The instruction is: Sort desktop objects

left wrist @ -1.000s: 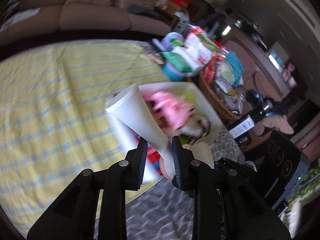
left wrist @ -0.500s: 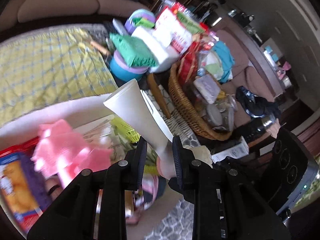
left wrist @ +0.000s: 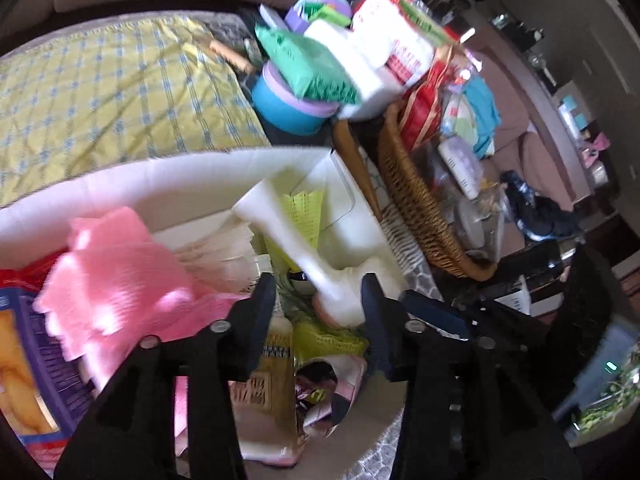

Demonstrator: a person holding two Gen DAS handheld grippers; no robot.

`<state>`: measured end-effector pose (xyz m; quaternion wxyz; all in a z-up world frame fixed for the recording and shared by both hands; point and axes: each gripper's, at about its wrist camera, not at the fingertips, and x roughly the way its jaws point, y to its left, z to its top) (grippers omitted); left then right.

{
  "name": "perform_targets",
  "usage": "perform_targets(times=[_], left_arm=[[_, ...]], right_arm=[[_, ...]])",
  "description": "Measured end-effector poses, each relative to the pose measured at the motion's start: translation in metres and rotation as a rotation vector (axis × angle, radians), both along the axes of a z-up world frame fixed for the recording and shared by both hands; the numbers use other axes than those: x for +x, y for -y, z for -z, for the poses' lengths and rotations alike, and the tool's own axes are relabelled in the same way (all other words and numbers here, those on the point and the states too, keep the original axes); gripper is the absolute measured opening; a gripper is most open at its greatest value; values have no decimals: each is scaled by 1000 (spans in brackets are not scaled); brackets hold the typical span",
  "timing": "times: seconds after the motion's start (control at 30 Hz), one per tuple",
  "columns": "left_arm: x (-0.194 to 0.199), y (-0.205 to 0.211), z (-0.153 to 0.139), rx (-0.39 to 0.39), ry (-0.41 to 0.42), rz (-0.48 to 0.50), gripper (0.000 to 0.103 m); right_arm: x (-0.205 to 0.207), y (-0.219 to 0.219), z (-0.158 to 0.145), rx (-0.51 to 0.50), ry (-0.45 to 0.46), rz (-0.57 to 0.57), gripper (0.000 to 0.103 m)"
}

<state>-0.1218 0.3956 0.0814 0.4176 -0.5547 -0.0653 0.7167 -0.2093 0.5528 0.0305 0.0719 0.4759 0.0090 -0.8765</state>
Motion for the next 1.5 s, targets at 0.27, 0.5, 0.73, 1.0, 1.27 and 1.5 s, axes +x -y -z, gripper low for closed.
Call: perform_targets(times=[0.27, 0.5, 0.73, 1.0, 1.27, 1.5], left_arm=[[-6, 32, -24, -4, -48, -9, 52], [16, 63, -43, -106, -195, 41, 97], [48, 110, -61, -176, -291, 59, 103], [72, 210, -53, -205, -300, -49, 103], [93, 302, -13, -280, -227, -179, 103], [117, 351, 0, -291, -214, -275, 103]], right_arm=[[-1, -9, -23, -64, -61, 62, 37], [12, 17, -29, -77, -57, 39, 48], [30, 42, -16, -79, -38, 38, 98], [56, 71, -22, -106, -84, 35, 98], [45, 158, -7, -79, -59, -7, 98], [50, 183, 9, -30, -62, -8, 98]])
